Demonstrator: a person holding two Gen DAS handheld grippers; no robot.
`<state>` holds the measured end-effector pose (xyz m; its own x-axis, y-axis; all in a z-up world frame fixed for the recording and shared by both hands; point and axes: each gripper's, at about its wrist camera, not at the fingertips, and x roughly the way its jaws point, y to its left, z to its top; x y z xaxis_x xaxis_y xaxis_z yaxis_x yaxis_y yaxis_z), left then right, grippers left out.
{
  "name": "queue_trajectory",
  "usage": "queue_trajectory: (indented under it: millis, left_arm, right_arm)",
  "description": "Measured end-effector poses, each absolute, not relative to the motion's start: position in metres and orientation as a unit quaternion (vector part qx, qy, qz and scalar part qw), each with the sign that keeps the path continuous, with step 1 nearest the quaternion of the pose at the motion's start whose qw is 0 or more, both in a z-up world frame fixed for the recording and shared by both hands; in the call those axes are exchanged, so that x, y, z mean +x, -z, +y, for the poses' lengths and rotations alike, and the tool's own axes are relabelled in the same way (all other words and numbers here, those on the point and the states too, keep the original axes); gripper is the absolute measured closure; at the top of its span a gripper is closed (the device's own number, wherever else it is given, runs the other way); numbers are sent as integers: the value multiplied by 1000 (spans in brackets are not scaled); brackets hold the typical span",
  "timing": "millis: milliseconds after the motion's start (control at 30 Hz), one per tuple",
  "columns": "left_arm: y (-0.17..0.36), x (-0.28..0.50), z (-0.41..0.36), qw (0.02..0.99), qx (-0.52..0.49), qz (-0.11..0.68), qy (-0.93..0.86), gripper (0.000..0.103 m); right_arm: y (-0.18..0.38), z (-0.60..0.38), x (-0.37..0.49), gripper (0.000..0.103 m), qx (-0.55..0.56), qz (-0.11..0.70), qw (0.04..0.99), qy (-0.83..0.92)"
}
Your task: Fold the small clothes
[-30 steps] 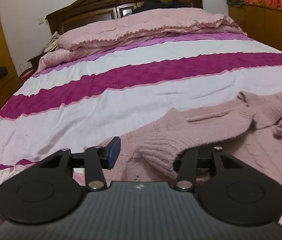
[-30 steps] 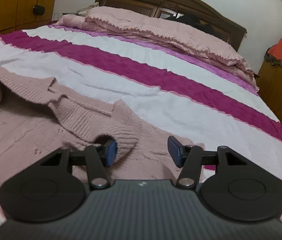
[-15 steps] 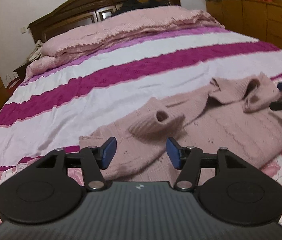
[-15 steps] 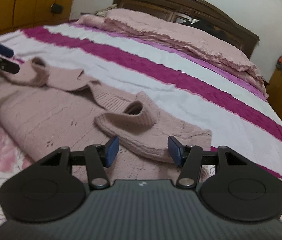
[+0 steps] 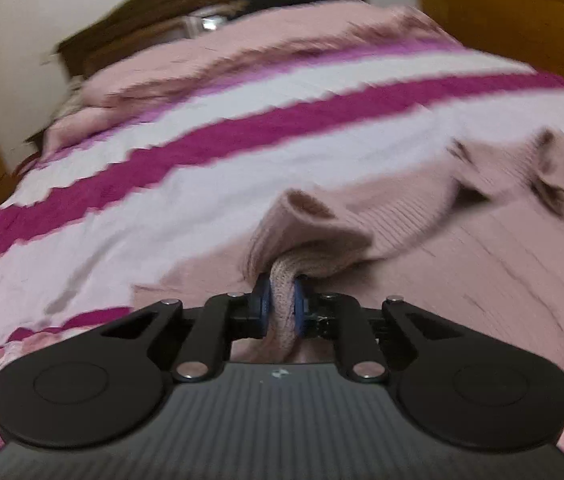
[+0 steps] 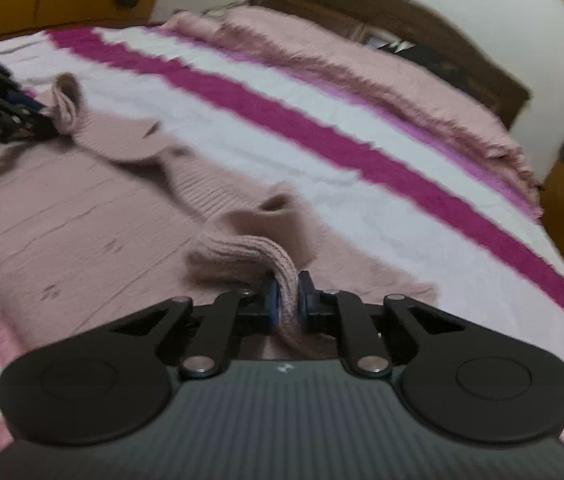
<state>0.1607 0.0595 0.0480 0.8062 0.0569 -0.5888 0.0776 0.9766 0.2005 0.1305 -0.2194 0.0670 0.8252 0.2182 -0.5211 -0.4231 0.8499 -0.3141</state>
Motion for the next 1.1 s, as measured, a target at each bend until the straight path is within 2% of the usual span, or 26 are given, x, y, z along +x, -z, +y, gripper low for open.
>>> queue_trajectory:
  millis: [333, 533, 667, 833, 967, 1100]
  left_arm:
    - [-53, 190, 106, 944, 69, 313, -83, 86]
    - [-68, 174, 109, 951, 43, 295, -83, 86]
    - [-78, 160, 102, 957, 29, 279, -71, 86]
    - [-79, 152, 86, 959, 12, 283, -7, 86]
    - [-58, 174, 79, 947, 20, 321, 7, 86]
    - [-42, 192, 90, 946, 26, 321, -45, 86]
  right_arm:
    - [-67, -279, 181, 85, -60, 304, 949, -49]
    - [-83, -279, 162, 79, -60, 268, 961, -3]
    - [-93, -275, 150, 79, -47, 244, 967, -61]
    - [-83, -264, 151, 79, -62, 278, 943, -169]
    - [-66, -266, 167, 79, -75, 302, 939, -147]
    - [-55, -286, 187, 80, -40, 310, 944, -106]
